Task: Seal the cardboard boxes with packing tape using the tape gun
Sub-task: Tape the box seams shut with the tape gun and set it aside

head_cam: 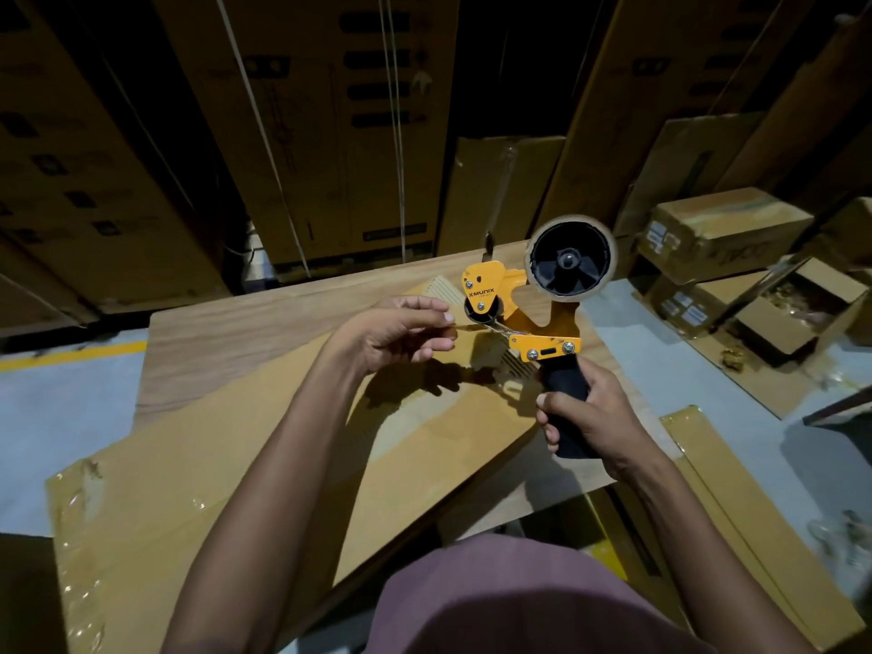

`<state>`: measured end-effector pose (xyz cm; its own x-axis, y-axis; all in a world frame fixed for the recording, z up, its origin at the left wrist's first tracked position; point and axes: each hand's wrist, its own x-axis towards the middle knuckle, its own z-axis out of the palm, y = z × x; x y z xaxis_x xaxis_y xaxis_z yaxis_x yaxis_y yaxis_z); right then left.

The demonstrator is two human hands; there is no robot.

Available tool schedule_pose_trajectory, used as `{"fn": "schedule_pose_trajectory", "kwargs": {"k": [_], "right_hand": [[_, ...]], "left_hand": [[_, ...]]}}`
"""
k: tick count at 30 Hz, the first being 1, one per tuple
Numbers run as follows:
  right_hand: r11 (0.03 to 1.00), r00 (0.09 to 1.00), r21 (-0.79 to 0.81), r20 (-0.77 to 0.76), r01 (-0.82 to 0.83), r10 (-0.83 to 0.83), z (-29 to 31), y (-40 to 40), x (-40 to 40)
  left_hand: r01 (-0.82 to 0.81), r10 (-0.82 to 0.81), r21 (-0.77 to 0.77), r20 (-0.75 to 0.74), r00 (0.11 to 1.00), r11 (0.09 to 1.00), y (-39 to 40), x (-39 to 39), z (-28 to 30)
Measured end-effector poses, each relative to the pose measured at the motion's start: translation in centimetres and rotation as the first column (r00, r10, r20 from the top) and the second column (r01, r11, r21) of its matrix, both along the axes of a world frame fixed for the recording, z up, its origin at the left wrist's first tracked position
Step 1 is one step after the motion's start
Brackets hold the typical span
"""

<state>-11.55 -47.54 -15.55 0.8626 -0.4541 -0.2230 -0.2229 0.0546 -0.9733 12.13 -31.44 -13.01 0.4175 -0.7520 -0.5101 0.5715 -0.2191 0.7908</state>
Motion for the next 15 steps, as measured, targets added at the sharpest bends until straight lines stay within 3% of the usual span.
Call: {"fn": "schedule_pose_trajectory", "kwargs": {"k": [10,15], "right_hand": [[1.0,0.999,-0.008,-0.043,-0.03,0.03,-0.5,-2.4,1.3],[0.994,0.998,-0.088,-0.04,-0.058,0.054,-0.8,-3.9,2.7]], "left_hand": [[0.088,-0.1,0.113,0.106,0.989,0.99,-1.5,1.6,-0.6],[0.013,-0.047,0.175,0.193,0.98,0.985,-3.2,2.4,-0.7]]}}
